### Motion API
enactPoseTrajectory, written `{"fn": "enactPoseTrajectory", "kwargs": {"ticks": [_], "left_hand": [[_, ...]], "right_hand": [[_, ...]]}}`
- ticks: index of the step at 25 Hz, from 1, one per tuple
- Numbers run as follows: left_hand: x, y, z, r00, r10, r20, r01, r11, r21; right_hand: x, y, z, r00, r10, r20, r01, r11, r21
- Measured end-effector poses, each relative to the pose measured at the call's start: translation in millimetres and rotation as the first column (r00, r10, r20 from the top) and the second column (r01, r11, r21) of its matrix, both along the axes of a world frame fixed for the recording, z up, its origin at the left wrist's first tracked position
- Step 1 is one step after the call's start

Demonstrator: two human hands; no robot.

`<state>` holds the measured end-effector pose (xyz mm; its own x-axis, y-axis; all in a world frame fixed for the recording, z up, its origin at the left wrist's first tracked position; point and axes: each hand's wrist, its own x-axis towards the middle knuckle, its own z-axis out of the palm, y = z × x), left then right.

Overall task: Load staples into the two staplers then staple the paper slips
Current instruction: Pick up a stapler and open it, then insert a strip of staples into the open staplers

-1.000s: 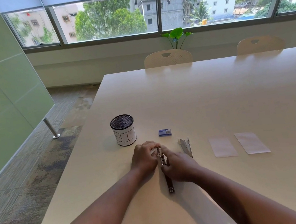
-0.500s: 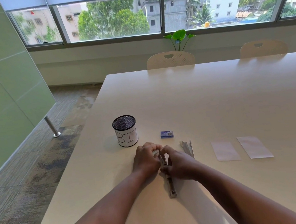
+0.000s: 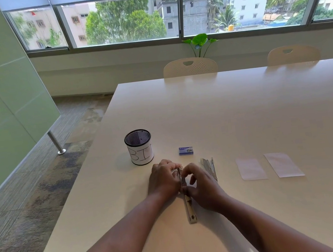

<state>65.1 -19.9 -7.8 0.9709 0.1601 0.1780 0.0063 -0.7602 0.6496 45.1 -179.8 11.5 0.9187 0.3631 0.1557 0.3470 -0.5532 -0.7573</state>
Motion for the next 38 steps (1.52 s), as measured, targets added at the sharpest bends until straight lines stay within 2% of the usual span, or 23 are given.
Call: {"fn": "enactPoseTrajectory", "kwargs": {"ticks": [5, 9, 13, 18, 22, 25, 28, 33, 38], "left_hand": [[-1, -1, -1, 1.0, 0.008, 0.019, -0.009, 0.999, 0.039], [0, 1, -1, 1.0, -0.01, 0.025, 0.009, 0.999, 0.036], [-1, 2, -3, 0.999, -0.018, 0.028, 0.018, 0.999, 0.032], [11, 2, 4, 0.998, -0.016, 0.064, 0.02, 0.998, -0.062], [32, -1, 11, 0.997, 0.015, 0.074, -0.001, 0.984, -0.178], [52, -3, 14, 1.0, 0.016, -0.007, -0.017, 0.979, -0.202], [70, -8, 17, 0.998, 0.037, -0.053, -0.043, 0.992, -0.118], [89, -14, 13, 0.995, 0.069, -0.068, -0.075, 0.992, -0.098], [97, -19, 9, 0.99, 0.13, -0.048, -0.134, 0.987, -0.092]], "right_hand": [[-5, 2, -7, 0.996, -0.033, 0.087, 0.023, 0.993, 0.114], [-3, 1, -8, 0.995, -0.047, 0.088, 0.034, 0.988, 0.149], [2, -2, -2, 0.991, -0.015, 0.134, 0.0, 0.993, 0.115], [41, -13, 27, 0.953, -0.161, 0.256, 0.15, 0.987, 0.064], [90, -29, 39, 0.962, -0.262, 0.074, 0.268, 0.961, -0.074], [118, -40, 31, 0.937, -0.316, -0.15, 0.327, 0.944, 0.051], [132, -45, 19, 0.916, -0.213, -0.339, 0.263, 0.959, 0.107], [147, -44, 8, 0.9, -0.163, -0.404, 0.178, 0.984, -0.001], [150, -42, 10, 0.916, -0.114, -0.384, 0.101, 0.993, -0.055]]}}
